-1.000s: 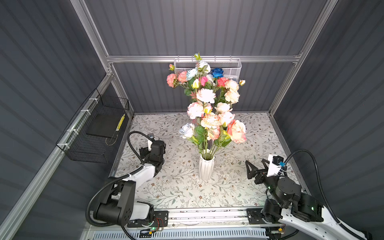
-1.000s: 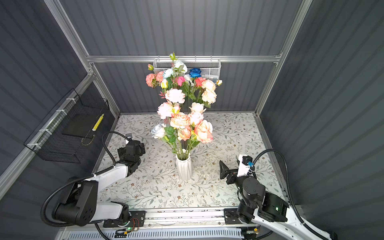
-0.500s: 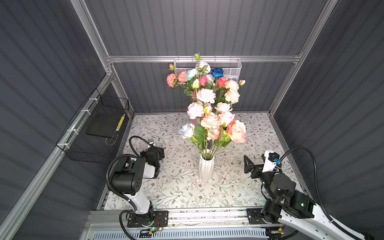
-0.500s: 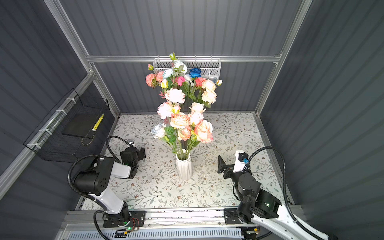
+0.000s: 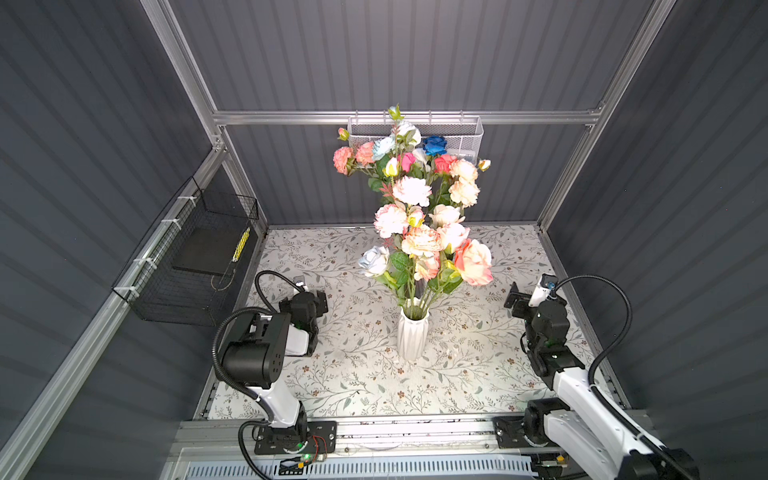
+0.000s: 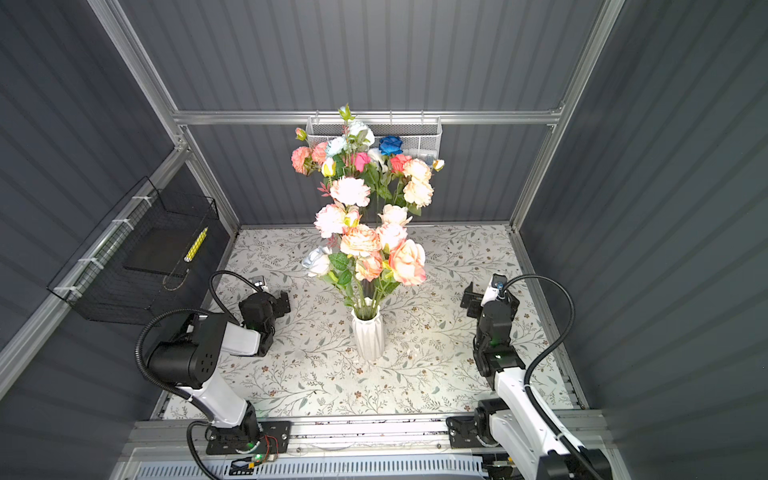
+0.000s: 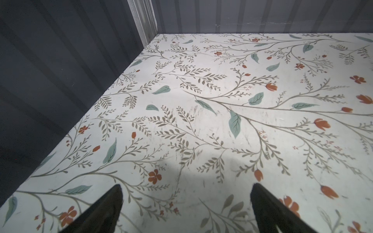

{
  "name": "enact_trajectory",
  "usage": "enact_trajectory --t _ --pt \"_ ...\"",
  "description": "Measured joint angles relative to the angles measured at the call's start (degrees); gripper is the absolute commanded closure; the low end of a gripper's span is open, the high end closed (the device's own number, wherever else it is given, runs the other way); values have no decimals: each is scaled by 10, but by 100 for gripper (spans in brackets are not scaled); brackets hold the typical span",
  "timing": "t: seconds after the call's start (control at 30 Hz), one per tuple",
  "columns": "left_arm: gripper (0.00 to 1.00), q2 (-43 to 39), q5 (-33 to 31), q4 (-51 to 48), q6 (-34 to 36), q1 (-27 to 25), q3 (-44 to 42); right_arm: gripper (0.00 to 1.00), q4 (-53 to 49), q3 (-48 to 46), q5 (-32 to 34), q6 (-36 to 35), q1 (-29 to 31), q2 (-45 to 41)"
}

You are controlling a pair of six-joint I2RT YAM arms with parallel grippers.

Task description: Arrange the flowers into the vase

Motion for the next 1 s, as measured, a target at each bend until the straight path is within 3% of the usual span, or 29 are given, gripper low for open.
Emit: enact_trajectory --t 0.17,0.47,1.0 --pt "0 0 0 0 0 0 0 1 107 -17 -94 -2 -52 124" --pt "0 0 0 0 0 0 0 1 259 -7 -196 -2 -75 305" --pt "0 0 0 0 0 0 0 1 256 31 -222 10 -86 316"
